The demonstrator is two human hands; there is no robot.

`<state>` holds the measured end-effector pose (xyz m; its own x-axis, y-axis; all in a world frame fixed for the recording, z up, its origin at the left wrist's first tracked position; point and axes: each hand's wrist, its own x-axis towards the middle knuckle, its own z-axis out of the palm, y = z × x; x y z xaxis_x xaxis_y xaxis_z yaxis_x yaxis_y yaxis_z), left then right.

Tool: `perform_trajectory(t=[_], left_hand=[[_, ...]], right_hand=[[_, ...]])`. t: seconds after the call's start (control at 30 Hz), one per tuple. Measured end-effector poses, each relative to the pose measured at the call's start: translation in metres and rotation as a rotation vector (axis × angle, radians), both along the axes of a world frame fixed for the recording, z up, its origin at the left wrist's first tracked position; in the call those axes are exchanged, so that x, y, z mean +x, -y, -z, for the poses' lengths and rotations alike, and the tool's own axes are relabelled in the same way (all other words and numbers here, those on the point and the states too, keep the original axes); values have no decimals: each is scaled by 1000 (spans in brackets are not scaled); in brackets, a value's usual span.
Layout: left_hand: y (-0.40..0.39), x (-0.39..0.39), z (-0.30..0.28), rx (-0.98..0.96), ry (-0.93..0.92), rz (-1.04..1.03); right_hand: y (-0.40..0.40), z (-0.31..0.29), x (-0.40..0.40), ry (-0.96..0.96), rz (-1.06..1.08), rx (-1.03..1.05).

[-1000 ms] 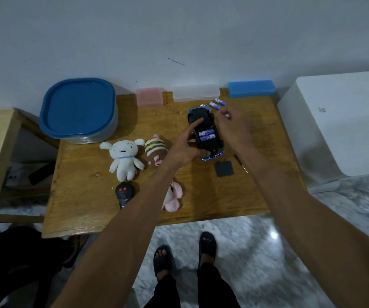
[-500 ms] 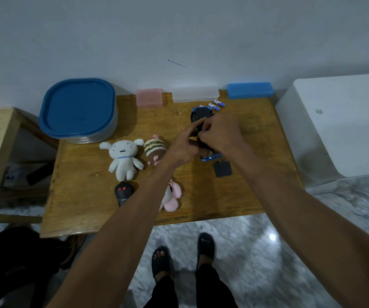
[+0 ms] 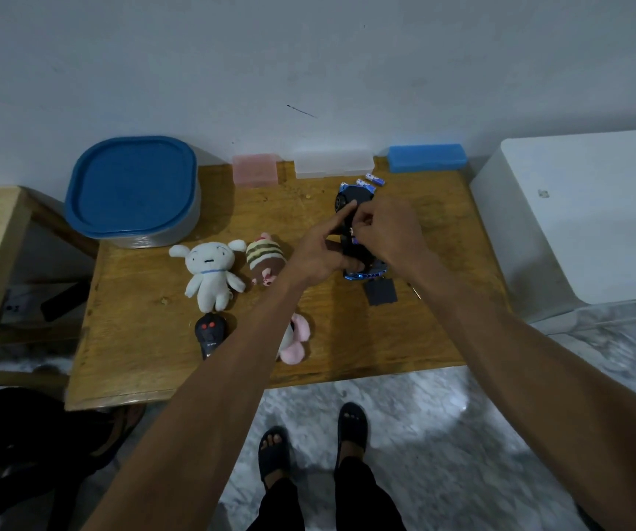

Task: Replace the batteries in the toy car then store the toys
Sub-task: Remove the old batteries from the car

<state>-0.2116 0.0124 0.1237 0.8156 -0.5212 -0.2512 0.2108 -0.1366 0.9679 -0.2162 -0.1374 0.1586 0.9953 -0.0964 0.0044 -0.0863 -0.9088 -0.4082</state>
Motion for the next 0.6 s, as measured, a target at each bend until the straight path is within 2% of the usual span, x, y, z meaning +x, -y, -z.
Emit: perform_trajectory(t=[0.1,0.27,0.6], left_hand=[[-2,1,1,-9,-12,7],[-1,4,-1,-24,-10,-6],[4,-2,1,12,-21,0]], right_hand=[[9,-3,0,-56,-55,81],[13,-6,2,-70,-83,103],[6,3,0,-31,-52,50]])
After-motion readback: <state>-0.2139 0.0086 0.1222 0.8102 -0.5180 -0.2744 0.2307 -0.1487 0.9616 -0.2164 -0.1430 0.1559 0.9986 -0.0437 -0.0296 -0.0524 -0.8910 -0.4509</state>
